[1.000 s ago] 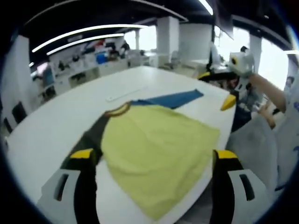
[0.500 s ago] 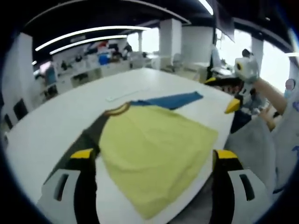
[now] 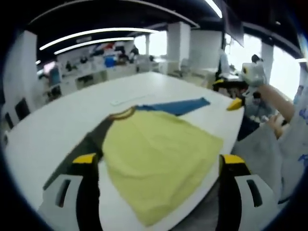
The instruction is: Fold the garment on the visible template until the final outline fits inside the template.
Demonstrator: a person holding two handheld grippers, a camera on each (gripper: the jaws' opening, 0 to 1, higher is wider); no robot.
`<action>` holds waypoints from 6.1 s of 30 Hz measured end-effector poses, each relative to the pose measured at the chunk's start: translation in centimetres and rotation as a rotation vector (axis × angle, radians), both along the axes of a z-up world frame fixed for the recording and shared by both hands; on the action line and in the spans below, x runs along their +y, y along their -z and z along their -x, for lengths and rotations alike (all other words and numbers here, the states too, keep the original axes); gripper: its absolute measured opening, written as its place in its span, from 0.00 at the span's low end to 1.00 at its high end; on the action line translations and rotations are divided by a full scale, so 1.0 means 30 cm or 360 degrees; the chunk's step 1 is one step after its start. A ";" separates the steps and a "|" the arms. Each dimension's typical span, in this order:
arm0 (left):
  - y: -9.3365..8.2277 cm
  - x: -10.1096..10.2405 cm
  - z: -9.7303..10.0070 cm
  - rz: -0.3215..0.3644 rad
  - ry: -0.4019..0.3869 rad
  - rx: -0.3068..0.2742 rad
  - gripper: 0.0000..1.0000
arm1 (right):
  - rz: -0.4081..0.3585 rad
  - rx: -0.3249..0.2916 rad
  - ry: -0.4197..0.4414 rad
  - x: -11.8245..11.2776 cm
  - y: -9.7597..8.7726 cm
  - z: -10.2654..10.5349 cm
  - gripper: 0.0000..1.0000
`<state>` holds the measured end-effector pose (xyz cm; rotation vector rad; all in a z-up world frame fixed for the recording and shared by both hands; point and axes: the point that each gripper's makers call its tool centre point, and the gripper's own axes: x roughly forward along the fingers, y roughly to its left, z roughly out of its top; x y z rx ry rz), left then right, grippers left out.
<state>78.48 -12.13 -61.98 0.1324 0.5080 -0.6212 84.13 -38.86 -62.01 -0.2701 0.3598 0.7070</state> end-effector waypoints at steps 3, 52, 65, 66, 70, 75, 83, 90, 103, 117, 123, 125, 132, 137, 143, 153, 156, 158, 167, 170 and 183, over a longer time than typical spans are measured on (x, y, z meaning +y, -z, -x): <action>-0.020 -0.004 -0.005 0.0089 -0.0020 -0.0015 1.00 | -0.0015 0.0006 0.0020 -0.027 0.005 -0.018 1.00; -0.085 -0.034 -0.018 0.0102 -0.0077 -0.0035 0.99 | -0.0022 0.0178 0.0529 -0.615 0.263 -0.426 0.80; -0.078 -0.058 0.003 0.0125 -0.0056 -0.0001 0.99 | -0.0003 0.0216 0.0639 -0.722 0.340 -0.456 0.72; -0.078 -0.058 0.002 0.0123 -0.0057 -0.0002 0.99 | -0.0003 0.0220 0.0642 -0.725 0.345 -0.458 0.72; -0.080 -0.058 -0.004 0.0133 -0.0064 0.0006 0.99 | -0.0009 0.0231 0.0660 -0.735 0.364 -0.467 0.70; -0.072 -0.061 -0.005 0.0120 -0.0064 0.0022 0.99 | -0.0023 0.0237 0.0668 -0.740 0.386 -0.488 0.69; -0.069 -0.052 -0.010 0.0107 -0.0087 0.0040 0.99 | -0.0057 0.0242 0.0707 -0.758 0.420 -0.510 0.68; -0.066 -0.059 -0.009 0.0104 -0.0097 0.0053 0.99 | -0.0019 0.0256 0.0716 -0.785 0.448 -0.517 0.67; -0.054 -0.054 -0.011 0.0104 -0.0109 0.0076 0.97 | -0.0040 0.0268 0.0781 -0.834 0.469 -0.547 0.61; -0.048 -0.059 -0.006 0.0098 -0.0109 0.0097 0.98 | -0.0083 0.0265 0.0864 -0.891 0.490 -0.588 0.45; -0.043 -0.054 -0.004 0.0090 -0.0126 0.0105 0.98 | -0.0088 0.0277 0.0885 -0.904 0.501 -0.583 0.42; -0.042 -0.053 -0.005 0.0089 -0.0131 0.0103 0.98 | -0.0082 0.0287 0.0884 -0.907 0.509 -0.582 0.42; -0.036 -0.058 -0.009 0.0084 -0.0129 0.0109 0.98 | -0.0078 0.0297 0.0886 -0.919 0.514 -0.583 0.35; -0.032 -0.058 -0.009 0.0090 -0.0133 0.0130 0.98 | -0.0071 0.0294 0.0897 -0.926 0.517 -0.583 0.32; -0.038 -0.056 -0.010 0.0087 -0.0140 0.0114 0.98 | -0.0028 0.0277 0.0901 -0.937 0.526 -0.592 0.28; -0.040 -0.056 -0.007 0.0092 -0.0144 0.0126 0.97 | -0.0013 0.0257 0.0899 -0.937 0.525 -0.601 0.22; -0.043 -0.054 -0.008 0.0090 -0.0147 0.0120 0.97 | -0.0009 0.0252 0.0900 -0.939 0.526 -0.601 0.19; -0.044 -0.054 -0.007 0.0094 -0.0149 0.0120 0.97 | -0.0002 0.0247 0.0902 -0.938 0.525 -0.600 0.19; -0.042 -0.047 -0.005 0.0088 -0.0154 0.0121 0.97 | 0.0006 0.0245 0.0937 -0.955 0.527 -0.594 0.12; -0.042 -0.049 -0.007 0.0089 -0.0152 0.0121 0.97 | 0.0003 0.0246 0.0939 -0.961 0.529 -0.594 0.11; -0.039 -0.044 -0.004 0.0093 -0.0153 0.0126 0.96 | 0.0016 0.0261 0.0920 -0.932 0.523 -0.587 0.02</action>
